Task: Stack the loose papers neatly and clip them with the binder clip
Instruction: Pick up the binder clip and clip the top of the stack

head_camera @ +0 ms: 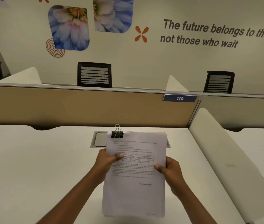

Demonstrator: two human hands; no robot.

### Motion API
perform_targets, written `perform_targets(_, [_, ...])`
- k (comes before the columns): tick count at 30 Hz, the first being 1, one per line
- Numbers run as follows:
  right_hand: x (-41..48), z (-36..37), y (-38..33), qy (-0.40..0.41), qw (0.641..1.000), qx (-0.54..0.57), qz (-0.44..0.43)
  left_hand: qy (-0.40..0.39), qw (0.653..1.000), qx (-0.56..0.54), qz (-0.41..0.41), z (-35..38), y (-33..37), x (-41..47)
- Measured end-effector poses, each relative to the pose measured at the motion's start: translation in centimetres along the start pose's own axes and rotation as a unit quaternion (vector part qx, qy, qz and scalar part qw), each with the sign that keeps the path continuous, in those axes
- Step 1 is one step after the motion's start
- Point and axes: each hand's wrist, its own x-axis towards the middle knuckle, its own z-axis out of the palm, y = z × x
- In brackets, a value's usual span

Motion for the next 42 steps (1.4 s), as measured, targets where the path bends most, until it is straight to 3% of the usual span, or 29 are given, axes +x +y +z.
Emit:
perform_targets(9, [2.7,-4.8,2.7,0.065,0.996,-0.034,0.050,0.046,0.998,0.009,-0.032,6.0,-2.8,2.8])
perform_targets(14, [5.0,-8.7,4.9,0.073,0.992,-0.055,0.082,0.087,0.990,0.095,-0.054,9.9,-5.5,5.1])
perform_targets(22, [8.4,-14.7,7.6,0.071,0.981,-0.124,0.129,0.055,0.970,0.220,-0.083,15.8,-9.4,8.6])
perform_targets(28, [10.8,-18.5,9.9,0.068,0.970,-0.169,0.163,0.029,0.958,0.256,-0.127,19.0,-12.6,11.0])
perform_targets(42, [16.7,-22.5,14.4,0.132,0.937,-0.254,0.202,-0.025,0.925,0.364,-0.108,23.3,-15.0,16.7])
